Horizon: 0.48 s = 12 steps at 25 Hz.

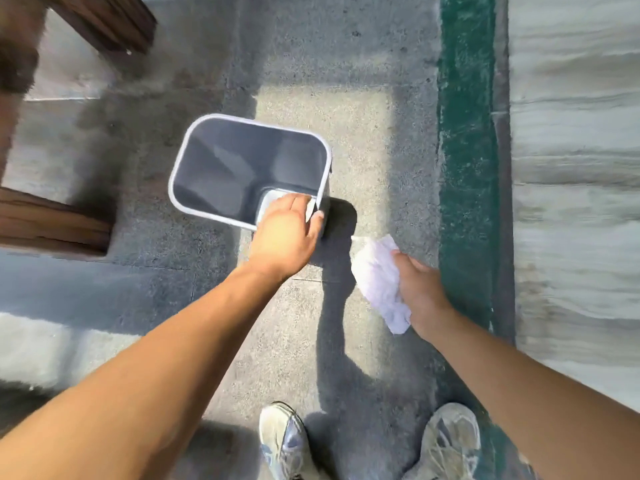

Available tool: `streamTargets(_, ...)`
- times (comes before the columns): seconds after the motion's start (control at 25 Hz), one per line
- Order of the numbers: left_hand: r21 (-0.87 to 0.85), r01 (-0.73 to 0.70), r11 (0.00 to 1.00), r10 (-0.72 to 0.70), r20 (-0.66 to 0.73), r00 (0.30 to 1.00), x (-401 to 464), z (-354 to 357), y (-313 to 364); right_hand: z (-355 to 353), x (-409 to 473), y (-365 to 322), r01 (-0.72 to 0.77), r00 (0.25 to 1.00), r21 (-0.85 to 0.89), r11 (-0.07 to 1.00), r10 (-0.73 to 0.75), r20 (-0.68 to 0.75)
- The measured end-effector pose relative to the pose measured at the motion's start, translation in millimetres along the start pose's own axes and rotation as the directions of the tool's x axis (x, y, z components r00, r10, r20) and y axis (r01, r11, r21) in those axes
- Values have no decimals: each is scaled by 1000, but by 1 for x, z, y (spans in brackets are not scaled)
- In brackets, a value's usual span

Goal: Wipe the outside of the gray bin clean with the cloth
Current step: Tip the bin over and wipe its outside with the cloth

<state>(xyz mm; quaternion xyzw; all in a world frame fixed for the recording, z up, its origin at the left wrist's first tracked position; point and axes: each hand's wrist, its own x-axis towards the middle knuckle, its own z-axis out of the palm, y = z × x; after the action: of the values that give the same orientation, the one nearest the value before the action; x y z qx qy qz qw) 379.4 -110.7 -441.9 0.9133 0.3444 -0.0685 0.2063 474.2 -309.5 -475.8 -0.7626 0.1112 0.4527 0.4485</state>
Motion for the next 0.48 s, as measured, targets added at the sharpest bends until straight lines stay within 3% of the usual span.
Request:
streamTargets(0.16, -70, 193, 979, -190, 47, 981, 45, 19, 16, 7, 39, -3, 138, 985, 55, 989, -143, 101)
streamTargets(0.28, -78, 168, 983, -160, 100, 982, 68, 30, 16, 10, 68, -8, 249, 951, 123, 961, -266, 156)
streamTargets(0.48, -172, 75, 982, -65, 60, 996, 76, 33, 6, 21, 113, -14, 427, 865, 193, 883, -461, 196)
